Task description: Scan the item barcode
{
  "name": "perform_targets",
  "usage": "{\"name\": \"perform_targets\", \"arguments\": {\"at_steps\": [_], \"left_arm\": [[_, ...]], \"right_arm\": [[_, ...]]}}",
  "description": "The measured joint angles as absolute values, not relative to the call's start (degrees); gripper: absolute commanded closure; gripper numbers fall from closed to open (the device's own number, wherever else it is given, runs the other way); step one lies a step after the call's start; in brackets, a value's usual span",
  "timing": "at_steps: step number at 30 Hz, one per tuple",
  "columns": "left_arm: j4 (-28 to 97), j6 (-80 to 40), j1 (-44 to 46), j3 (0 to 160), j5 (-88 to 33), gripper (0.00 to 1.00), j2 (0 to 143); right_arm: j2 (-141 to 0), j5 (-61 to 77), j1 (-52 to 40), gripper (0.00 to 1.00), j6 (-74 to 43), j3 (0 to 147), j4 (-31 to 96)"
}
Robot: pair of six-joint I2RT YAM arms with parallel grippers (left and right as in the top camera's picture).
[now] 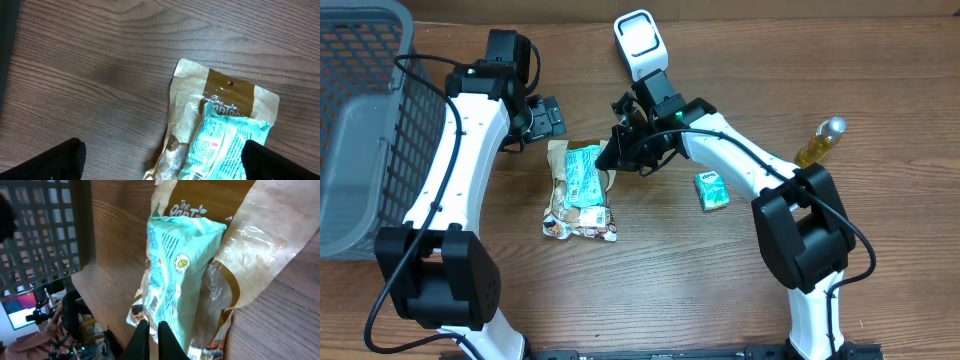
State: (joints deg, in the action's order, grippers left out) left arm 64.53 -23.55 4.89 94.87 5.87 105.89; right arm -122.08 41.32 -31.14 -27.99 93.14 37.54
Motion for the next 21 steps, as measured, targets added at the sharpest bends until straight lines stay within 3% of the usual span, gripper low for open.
{"name": "perform_targets", "arguments": {"at_steps": [18,19,21], "left_arm": [[64.55,-23.55,4.89,94.87,5.87,0.01,105.89],[64.53,-23.55,4.89,94.87,5.87,0.01,105.89],[64.55,-23.55,4.89,94.87,5.87,0.00,105.89]], "right_arm": [[-120.92,37.89,-23.88,0.96,-20.23,93.14,56.80],[-120.92,37.12,-23.62,0.95,-19.81,93.14,57.17],[-120.92,35.88,-23.51,0.74,-19.59,93.14,57.14]]}}
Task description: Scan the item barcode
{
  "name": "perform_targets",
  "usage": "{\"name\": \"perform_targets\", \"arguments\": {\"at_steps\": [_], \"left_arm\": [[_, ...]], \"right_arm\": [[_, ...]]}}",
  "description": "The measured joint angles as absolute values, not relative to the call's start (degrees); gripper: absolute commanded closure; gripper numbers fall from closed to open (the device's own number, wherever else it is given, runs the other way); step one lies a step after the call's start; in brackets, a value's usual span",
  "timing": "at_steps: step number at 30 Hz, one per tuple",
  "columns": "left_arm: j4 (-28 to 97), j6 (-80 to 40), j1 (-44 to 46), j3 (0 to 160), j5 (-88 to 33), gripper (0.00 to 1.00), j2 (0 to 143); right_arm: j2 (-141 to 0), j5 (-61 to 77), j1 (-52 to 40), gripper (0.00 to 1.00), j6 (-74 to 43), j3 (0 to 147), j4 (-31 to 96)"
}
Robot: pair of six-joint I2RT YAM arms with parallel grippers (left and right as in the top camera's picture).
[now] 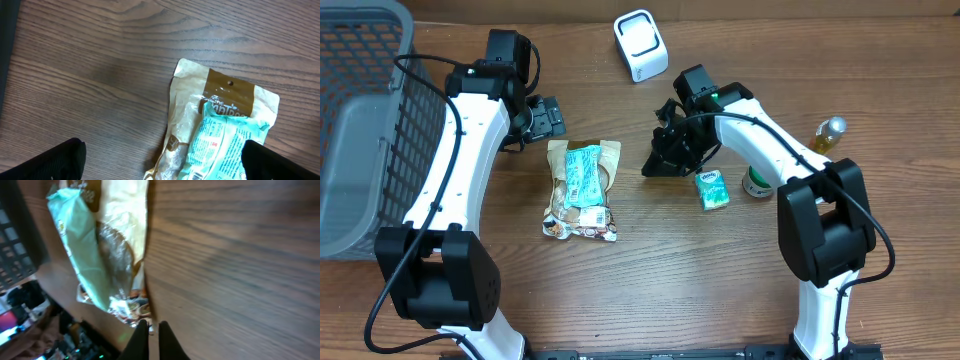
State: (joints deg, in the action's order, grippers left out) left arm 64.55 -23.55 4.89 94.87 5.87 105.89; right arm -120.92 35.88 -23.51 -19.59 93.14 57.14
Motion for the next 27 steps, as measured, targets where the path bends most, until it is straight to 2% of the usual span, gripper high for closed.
{"name": "perform_targets", "arguments": {"at_steps": [1,2,3,4,13,19,27], "left_arm": [[64.53,-23.55,4.89,94.87,5.87,0.00,105.89],[64.55,-23.55,4.89,94.87,5.87,0.00,105.89],[64.53,-23.55,4.89,94.87,5.87,0.00,105.89],[64.55,-23.55,4.89,94.87,5.87,0.00,105.89],[64.55,-23.55,4.89,94.87,5.87,0.00,105.89],[64.55,-23.55,4.89,94.87,5.87,0.01,105.89],[64.53,-23.55,4.89,94.87,5.87,0.00,105.89]], "right_arm": [[-120.90,35.53,-23.51,0.60,-19.59,93.14,56.84],[-120.92,35.40,-23.59,0.52,-19.38,93.14,56.27],[-120.90,35.33,-23.73,0.45,-18.92,93.14,55.59],[-120.90,35.20,-23.92,0.43,-18.57,93.14,54.92],[-120.90,31.77,-30.15,0.38,-20.14,93.14,46.15],[-120.90,25.19,-35.48,0.40,-22.87,93.14,40.73],[-120.90,20.47,-38.02,0.43,-23.83,93.14,37.45]]}}
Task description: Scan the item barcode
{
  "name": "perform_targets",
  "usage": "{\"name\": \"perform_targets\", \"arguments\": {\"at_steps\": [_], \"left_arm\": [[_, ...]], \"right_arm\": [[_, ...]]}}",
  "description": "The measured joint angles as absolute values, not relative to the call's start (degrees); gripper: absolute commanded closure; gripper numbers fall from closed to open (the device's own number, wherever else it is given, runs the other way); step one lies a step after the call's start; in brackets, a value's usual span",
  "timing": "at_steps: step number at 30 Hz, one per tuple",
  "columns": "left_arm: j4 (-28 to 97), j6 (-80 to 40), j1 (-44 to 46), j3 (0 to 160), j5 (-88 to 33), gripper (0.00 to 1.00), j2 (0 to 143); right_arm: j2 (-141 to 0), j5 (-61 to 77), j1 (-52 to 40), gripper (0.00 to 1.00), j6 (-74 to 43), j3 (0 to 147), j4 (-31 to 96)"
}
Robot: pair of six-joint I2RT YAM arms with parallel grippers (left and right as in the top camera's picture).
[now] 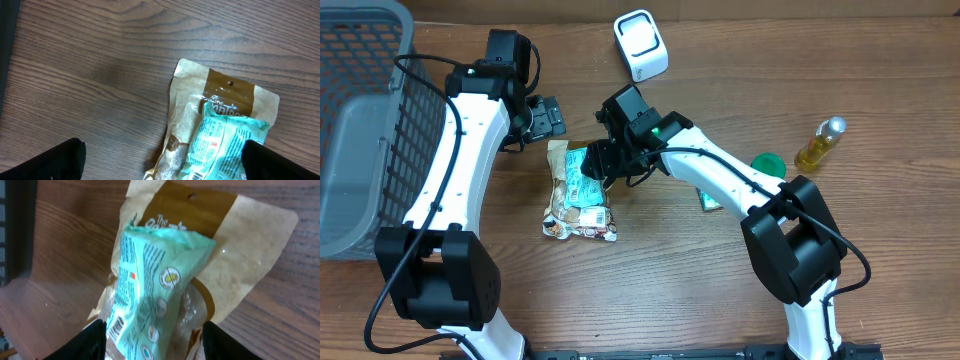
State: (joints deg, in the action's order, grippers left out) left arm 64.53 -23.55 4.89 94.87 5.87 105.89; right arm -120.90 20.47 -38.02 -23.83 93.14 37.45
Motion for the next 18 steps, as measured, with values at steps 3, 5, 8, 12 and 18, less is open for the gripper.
{"name": "perform_targets", "arguments": {"at_steps": [3,5,8,12,18], "left_arm": [[64.53,-23.55,4.89,94.87,5.87,0.01,105.89],[64.55,-23.55,4.89,94.87,5.87,0.00,105.89],[64.55,-23.55,4.89,94.87,5.87,0.00,105.89],[64.53,-23.55,4.89,94.87,5.87,0.00,105.89],[64.55,-23.55,4.89,94.87,5.87,0.00,105.89]], "right_arm": [[-120.92,19.94,-38.02,0.44,-23.92,93.14,36.88],[-120.90,19.46,-38.02,0.44,-23.97,93.14,36.86],[-120.90,19.16,-38.02,0.44,-24.01,93.14,36.77],[-120.92,19.05,-38.02,0.45,-23.99,93.14,36.47],[-120.92,19.05,-38.15,0.47,-24.01,93.14,35.94]]}}
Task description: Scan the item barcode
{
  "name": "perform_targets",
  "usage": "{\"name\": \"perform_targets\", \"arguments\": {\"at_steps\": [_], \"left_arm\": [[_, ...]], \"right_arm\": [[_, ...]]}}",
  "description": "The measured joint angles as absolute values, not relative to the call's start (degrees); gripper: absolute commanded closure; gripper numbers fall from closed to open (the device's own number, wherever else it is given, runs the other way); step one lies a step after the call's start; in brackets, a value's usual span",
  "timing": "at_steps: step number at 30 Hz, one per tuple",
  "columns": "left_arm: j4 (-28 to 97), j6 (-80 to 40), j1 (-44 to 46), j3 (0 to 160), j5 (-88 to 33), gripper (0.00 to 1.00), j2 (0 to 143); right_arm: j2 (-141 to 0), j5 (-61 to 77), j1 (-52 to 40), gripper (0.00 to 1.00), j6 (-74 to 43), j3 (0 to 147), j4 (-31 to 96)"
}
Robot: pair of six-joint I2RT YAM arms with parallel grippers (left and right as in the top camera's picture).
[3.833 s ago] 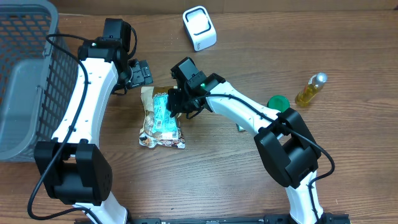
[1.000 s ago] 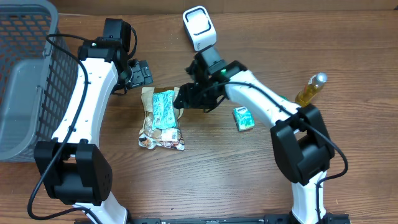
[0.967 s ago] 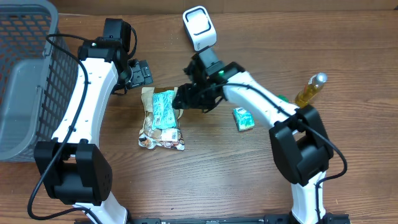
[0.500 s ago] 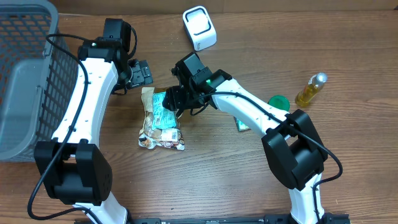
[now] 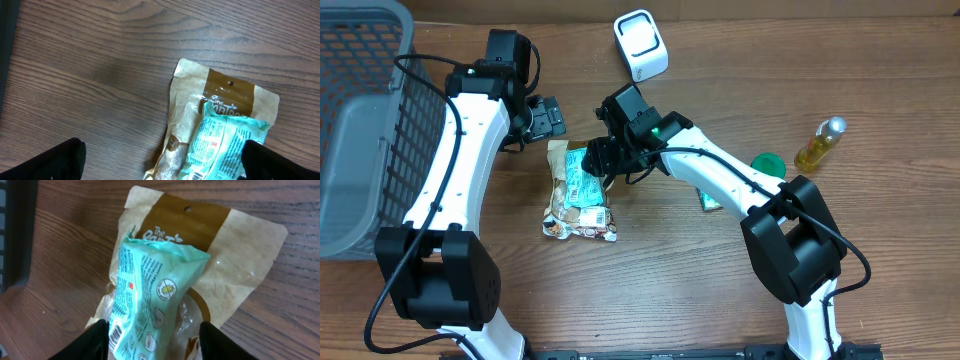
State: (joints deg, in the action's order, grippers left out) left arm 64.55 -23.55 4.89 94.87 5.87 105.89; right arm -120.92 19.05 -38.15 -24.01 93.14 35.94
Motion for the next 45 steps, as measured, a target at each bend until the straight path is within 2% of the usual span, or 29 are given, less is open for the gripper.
{"name": "perform_targets", "arguments": {"at_steps": [3,5,11,15,17,20,22,30,39,41,42,43,44,45], "left_arm": [[64.53,-23.55,4.89,94.87,5.87,0.01,105.89],[64.55,-23.55,4.89,94.87,5.87,0.00,105.89],[64.55,-23.55,4.89,94.87,5.87,0.00,105.89],[64.53,-23.55,4.89,94.87,5.87,0.01,105.89],[64.55,-23.55,4.89,94.87,5.87,0.00,105.89],[64.55,-23.55,4.89,94.87,5.87,0.00,105.89],[64.53,-23.55,4.89,94.87,5.87,0.01,105.89],[64.53,-23.55,4.89,94.87,5.87,0.00,105.89],[64.53,-23.55,4.89,94.87,5.87,0.00,105.89],[64.53,-23.55,4.89,94.87,5.87,0.01,105.89],[64.53,-23.55,4.89,94.87,5.87,0.01,105.89],[64.55,-23.55,4.89,94.87,5.87,0.00,105.89],[64.53,-23.55,4.89,94.87,5.87,0.01,105.89],[64.55,-23.55,4.89,94.87,5.87,0.01,105.89]], "right_arm": [[-120.97,19.05,-38.46,0.49,-24.01,93.14,35.09],[-121.32,19.05,-38.85,0.56,-23.99,93.14,34.41],[-123.31,19.05,-39.57,0.57,-24.18,93.14,34.28],[-123.72,19.03,-39.57,0.61,-24.23,93.14,34.22],[-123.72,19.05,-39.57,0.68,-24.16,93.14,34.22],[-123.72,18.98,-39.57,0.90,-24.08,93.14,34.06],[-123.74,18.79,-39.57,0.96,-24.05,93.14,34.04],[-123.70,21.78,-38.24,0.96,-24.18,93.14,34.06],[-119.20,29.76,-29.19,0.96,-24.10,93.17,41.06],[-118.65,30.17,-27.53,0.92,-23.73,93.21,43.18],[-118.58,30.24,-26.89,0.77,-23.53,93.21,43.99],[-118.58,30.26,-26.46,0.58,-23.35,93.21,44.66],[-118.58,30.26,-26.24,0.46,-23.16,93.21,45.12],[-118.58,30.33,-26.20,0.39,-23.31,93.21,45.34]]}}
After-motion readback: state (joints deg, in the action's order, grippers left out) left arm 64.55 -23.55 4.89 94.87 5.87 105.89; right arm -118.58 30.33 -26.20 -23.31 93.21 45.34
